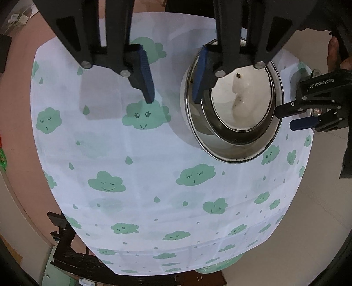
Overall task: Organize plates and bowls
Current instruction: 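Close the right tool on the stack rim while the left tool grips the rim, then lift the nested bowl stack off the cloth with both tools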
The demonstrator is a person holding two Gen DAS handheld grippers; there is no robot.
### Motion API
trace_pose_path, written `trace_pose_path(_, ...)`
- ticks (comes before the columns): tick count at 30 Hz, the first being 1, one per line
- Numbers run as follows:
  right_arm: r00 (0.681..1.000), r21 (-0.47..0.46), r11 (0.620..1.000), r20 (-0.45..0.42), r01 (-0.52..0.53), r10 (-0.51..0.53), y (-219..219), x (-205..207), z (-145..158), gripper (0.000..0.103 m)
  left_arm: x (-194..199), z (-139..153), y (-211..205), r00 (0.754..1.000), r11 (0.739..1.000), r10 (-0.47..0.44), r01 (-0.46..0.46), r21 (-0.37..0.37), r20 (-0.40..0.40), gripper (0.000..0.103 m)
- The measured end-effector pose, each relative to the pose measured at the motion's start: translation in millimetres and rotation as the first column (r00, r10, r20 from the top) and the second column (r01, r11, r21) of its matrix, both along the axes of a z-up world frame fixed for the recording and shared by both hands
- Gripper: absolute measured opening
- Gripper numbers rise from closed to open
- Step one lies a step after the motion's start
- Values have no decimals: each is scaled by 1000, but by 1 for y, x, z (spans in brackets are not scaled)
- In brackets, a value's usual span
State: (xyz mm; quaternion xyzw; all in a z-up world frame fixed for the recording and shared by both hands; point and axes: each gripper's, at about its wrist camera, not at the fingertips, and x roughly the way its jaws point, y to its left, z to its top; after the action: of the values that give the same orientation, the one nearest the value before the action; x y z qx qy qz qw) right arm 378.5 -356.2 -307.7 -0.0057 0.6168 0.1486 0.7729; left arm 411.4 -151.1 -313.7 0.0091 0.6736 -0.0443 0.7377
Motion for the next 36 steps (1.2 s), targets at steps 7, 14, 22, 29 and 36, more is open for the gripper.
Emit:
trace_pose_path(7,999,4,1000,-23,-26,26,6,3,-7,28,2,0,3,1000,1000,9,-10,-26,-5,33)
trace_pose_path(14,998,9,999,-47,-43,44,11,4,-13,20,2,-7,0,999,999,0,-2,-40,-35,30)
trace_pose_path(22,997,29,998,-58,-54,56,15,3,-15,7,-2,-8,-13,998,997,-53,51,-51,-40,5)
trace_pose_path(29,996,12,997,-47,-74,74,20,1,-8,7,-7,-2,-10,998,997,-50,48,-57,-32,5)
trace_pose_path(36,994,13,995,-27,-102,102,30,2,10,7,-14,11,0,999,998,-29,28,-54,-14,5)
